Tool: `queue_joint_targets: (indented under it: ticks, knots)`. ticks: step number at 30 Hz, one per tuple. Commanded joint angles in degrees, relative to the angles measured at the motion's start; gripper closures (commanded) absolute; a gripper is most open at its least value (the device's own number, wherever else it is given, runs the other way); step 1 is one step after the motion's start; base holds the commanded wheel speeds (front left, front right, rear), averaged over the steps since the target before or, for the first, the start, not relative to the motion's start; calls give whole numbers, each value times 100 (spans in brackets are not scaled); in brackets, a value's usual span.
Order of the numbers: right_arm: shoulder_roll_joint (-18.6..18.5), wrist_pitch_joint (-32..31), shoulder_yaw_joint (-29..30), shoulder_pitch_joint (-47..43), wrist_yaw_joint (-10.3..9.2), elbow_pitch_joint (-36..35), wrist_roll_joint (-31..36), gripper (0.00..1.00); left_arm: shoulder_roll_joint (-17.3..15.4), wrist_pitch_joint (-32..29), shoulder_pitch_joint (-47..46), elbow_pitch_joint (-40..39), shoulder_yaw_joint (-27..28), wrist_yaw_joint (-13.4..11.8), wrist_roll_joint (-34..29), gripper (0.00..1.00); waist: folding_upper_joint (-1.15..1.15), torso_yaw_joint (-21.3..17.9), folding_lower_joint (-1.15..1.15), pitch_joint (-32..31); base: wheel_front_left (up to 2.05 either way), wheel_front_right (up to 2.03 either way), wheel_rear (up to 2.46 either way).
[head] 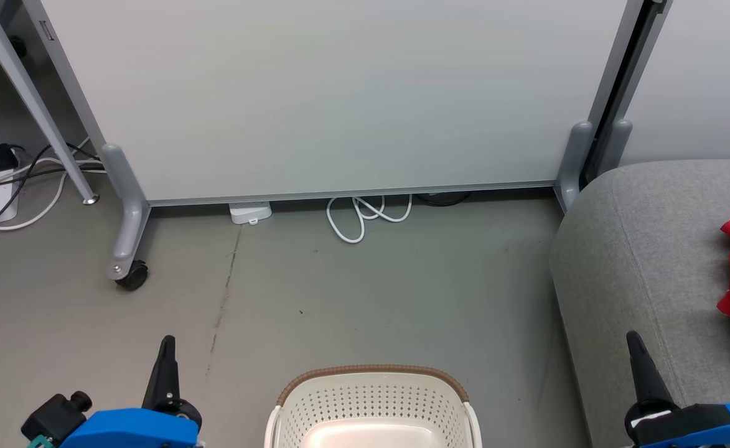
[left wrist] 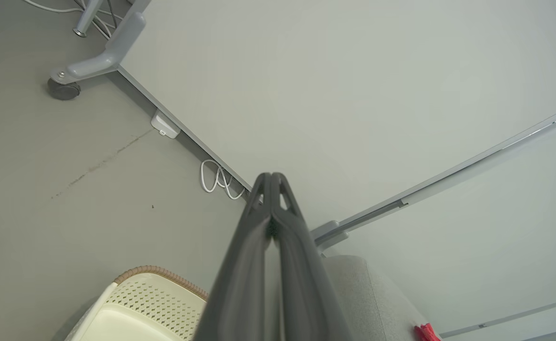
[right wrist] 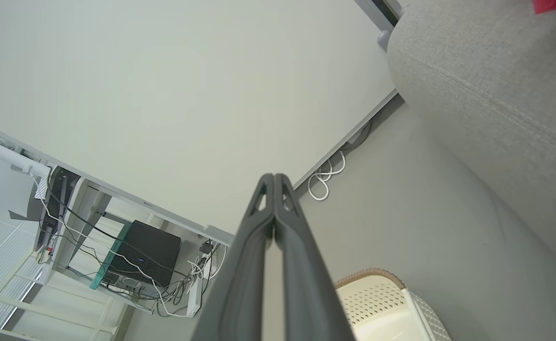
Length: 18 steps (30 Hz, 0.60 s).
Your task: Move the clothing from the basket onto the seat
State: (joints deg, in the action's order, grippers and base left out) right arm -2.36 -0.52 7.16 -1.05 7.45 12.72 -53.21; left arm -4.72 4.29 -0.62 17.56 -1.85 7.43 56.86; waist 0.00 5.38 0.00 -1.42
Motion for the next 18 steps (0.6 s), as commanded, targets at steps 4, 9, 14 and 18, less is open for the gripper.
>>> queue_joint_targets:
  ticks: [4, 9, 14, 18]
  knots:
    - [-47, -57, -8, 187, 4, -32, -327, 100, 4, -76, -200, -105, 91, 4, 299, 100, 0, -25, 0, 8, 0, 0, 0]
    - [-50, -105, -13, 247, 4, -17, -653, 100, 14, -164, -243, -130, 151, 4, 603, 100, 0, -60, 0, 18, 0, 0, 0]
    - [-52, -153, -18, 290, 4, -4, -966, 100, 21, -241, -281, -152, 214, 5, 892, 100, 0, -95, 0, 29, 0, 0, 0]
    - [-54, -188, -22, 331, 4, 6, -1209, 100, 29, -306, -296, -171, 257, 5, 1116, 100, 0, -123, 0, 37, 0, 0, 0]
